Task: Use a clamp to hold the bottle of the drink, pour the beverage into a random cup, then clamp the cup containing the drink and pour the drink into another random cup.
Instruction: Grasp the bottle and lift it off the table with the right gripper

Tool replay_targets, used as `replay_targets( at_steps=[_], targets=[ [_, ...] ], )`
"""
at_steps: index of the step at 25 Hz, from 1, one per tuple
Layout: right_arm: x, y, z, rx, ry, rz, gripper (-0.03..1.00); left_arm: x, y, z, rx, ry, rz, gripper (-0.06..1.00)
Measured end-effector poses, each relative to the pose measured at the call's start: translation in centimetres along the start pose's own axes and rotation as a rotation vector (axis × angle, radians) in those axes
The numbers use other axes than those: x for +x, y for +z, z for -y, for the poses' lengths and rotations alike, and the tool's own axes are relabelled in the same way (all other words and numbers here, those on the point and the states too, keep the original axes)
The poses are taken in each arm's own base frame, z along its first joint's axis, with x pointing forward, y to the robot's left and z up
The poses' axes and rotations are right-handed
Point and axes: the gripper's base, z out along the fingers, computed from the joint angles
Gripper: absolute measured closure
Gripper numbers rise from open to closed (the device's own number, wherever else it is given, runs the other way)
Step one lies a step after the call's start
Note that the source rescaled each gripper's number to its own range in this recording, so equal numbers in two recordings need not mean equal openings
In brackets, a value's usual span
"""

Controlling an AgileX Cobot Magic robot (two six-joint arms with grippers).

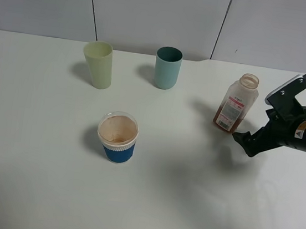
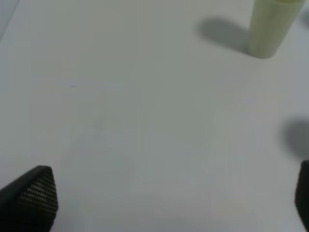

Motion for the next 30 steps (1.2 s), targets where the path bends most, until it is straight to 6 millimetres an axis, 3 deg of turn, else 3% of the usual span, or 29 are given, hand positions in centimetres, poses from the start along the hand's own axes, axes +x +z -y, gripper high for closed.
replay_targets(
  at_steps=[30],
  targets=[
    [0.7, 2.4, -1.0, -0.016, 0.053, 0.162, -0.03, 0.0, 0.0, 0.0, 0.000, 0.000, 0.000, -0.06]
  ],
)
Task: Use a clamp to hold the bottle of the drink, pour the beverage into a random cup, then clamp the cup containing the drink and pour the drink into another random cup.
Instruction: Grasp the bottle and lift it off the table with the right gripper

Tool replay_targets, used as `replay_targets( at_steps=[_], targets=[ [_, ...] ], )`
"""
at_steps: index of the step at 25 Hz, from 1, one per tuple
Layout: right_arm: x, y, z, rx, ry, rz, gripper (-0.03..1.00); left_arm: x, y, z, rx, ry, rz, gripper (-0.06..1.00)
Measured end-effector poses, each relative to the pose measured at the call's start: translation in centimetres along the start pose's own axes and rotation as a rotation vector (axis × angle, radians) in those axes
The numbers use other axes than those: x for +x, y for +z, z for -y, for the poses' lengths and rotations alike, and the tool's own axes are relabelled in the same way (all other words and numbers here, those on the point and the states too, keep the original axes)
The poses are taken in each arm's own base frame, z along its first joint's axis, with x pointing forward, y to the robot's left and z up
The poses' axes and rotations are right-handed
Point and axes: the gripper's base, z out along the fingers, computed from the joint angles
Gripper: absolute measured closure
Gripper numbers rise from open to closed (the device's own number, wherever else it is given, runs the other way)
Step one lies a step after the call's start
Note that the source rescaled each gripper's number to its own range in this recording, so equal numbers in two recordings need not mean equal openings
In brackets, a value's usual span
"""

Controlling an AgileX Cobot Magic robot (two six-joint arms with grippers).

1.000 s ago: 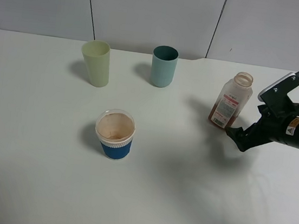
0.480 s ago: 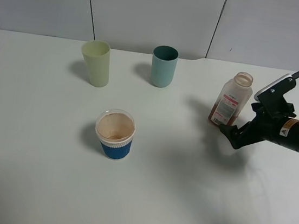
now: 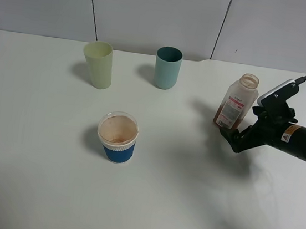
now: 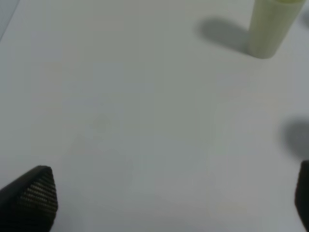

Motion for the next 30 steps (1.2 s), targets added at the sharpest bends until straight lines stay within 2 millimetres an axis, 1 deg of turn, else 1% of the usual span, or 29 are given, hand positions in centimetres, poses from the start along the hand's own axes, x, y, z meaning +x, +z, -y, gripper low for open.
replay_targets(
  at_steps=[9, 21, 22, 23, 24, 25, 29, 30],
  targets=[
    [-1.5, 1.1, 1.4, 0.037, -0.025, 0.065, -0.03, 0.0, 0.0, 0.0, 0.000, 0.000, 0.000, -0.06],
    [-1.6, 1.2, 1.5, 0.039, -0.024, 0.068, -0.02, 0.0, 0.0, 0.0, 0.000, 0.000, 0.000, -0.06],
    [-1.6, 1.2, 1.5, 0.038, -0.025, 0.069, 0.01, 0.0, 0.0, 0.0, 0.000, 0.000, 0.000, -0.06],
    [-1.6, 1.2, 1.5, 0.038, -0.025, 0.069, 0.07, 0.0, 0.0, 0.0, 0.000, 0.000, 0.000, -0.06],
    [-1.6, 1.2, 1.5, 0.038, -0.025, 0.069, 0.13, 0.0, 0.0, 0.0, 0.000, 0.000, 0.000, -0.06],
    [-1.6, 1.2, 1.5, 0.038, -0.024, 0.069, 0.24, 0.0, 0.0, 0.0, 0.000, 0.000, 0.000, -0.06],
    [-1.1, 1.5, 1.3, 0.029, -0.018, 0.057, 0.80, 0.0, 0.0, 0.0, 0.000, 0.000, 0.000, -0.06],
    [-1.0, 1.6, 1.3, 0.031, -0.016, 0.062, 0.92, 0.0, 0.0, 0.0, 0.000, 0.000, 0.000, -0.06]
  ],
)
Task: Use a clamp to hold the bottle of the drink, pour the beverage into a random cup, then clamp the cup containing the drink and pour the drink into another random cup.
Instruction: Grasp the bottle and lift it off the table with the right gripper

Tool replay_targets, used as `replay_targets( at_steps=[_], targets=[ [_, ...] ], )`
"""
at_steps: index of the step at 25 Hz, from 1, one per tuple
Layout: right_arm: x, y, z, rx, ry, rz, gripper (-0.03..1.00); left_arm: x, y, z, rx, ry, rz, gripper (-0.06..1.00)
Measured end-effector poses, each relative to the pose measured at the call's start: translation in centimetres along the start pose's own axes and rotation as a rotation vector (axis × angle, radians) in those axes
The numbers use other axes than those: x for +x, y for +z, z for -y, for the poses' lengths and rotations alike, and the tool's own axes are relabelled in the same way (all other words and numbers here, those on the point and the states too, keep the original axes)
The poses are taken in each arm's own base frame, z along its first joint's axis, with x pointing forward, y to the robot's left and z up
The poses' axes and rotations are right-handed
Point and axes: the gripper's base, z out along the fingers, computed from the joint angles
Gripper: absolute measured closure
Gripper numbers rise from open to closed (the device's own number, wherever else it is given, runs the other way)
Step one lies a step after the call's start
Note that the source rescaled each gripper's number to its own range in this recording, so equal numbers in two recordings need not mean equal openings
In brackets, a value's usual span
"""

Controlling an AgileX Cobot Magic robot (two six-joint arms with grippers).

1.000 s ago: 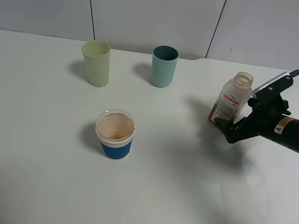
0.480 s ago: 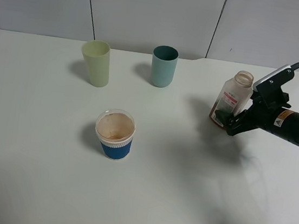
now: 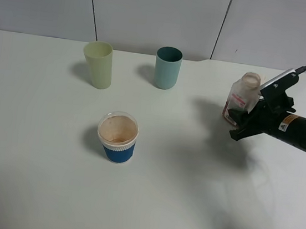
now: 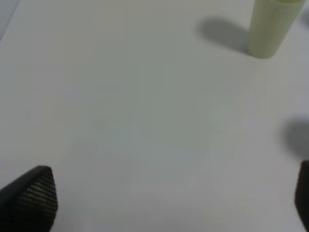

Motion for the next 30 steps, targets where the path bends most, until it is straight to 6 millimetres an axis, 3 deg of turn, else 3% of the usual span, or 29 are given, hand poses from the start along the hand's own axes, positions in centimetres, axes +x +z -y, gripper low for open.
replay_targets(
  at_steps=[18, 30],
  targets=[
    [-0.3, 0.5, -0.6, 0.012, 0.036, 0.000, 0.95, 0.0, 0.0, 0.0, 0.000, 0.000, 0.000, -0.06],
    [-1.7, 1.3, -3.0, 0.038, 0.138, -0.065, 0.95, 0.0, 0.0, 0.0, 0.000, 0.000, 0.000, -0.06]
  ],
)
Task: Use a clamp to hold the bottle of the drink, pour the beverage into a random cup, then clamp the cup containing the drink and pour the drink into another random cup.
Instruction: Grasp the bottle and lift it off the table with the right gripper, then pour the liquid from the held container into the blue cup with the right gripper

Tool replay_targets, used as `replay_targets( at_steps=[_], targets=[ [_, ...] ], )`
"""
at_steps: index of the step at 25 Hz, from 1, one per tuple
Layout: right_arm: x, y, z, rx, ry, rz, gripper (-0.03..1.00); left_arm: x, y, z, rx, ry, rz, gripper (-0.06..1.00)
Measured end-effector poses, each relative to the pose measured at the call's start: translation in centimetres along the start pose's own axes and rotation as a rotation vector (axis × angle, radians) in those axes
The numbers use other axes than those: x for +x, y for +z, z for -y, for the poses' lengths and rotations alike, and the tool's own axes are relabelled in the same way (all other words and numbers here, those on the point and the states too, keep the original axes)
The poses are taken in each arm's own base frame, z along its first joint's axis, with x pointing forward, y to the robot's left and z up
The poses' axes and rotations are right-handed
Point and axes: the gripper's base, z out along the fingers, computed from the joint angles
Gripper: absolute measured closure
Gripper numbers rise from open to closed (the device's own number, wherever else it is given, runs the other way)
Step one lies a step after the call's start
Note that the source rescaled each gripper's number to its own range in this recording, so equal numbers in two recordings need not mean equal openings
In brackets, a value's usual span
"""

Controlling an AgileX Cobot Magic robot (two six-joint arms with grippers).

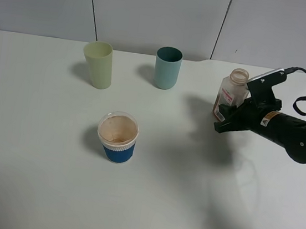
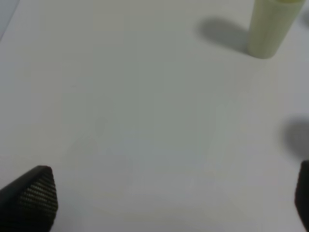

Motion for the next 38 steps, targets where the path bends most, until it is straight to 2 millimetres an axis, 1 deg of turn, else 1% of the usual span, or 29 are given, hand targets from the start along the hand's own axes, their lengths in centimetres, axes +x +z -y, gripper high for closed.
replay_targets(
  at_steps=[8, 18, 22, 26, 32, 34, 35, 38],
  targets=[
    [-1.2, -0.9, -1.1, -0.026, 0.004, -0.083, 0.95, 0.0, 0.0, 0.0, 0.000, 0.000, 0.000, -0.06],
    [-2.1, -2.9, -1.1, -0.044, 0.024, -0.204, 0.95, 0.0, 0.0, 0.0, 0.000, 0.000, 0.000, -0.06],
    [-3.0, -3.4, -1.3, -0.060, 0.009, -0.236, 0.95, 0.0, 0.0, 0.0, 0.000, 0.000, 0.000, -0.06],
    [-4.9, -2.8, -1.7, -0.090, -0.015, -0.290, 0.95, 0.0, 0.0, 0.0, 0.000, 0.000, 0.000, -0.06],
    [-9.2, -1.7, -2.4, -0.120, -0.057, -0.269, 0.95, 0.0, 0.0, 0.0, 0.000, 0.000, 0.000, -0.06],
    [-10.2, -1.6, -2.7, -0.131, -0.075, -0.270, 0.95, 0.0, 0.0, 0.0, 0.000, 0.000, 0.000, -0.06],
    [-10.2, -1.6, -2.7, -0.131, -0.075, -0.270, 0.95, 0.0, 0.0, 0.0, 0.000, 0.000, 0.000, -0.06],
    [-11.7, -1.4, -3.3, -0.147, -0.103, -0.276, 0.95, 0.0, 0.0, 0.0, 0.000, 0.000, 0.000, -0.06]
  ],
)
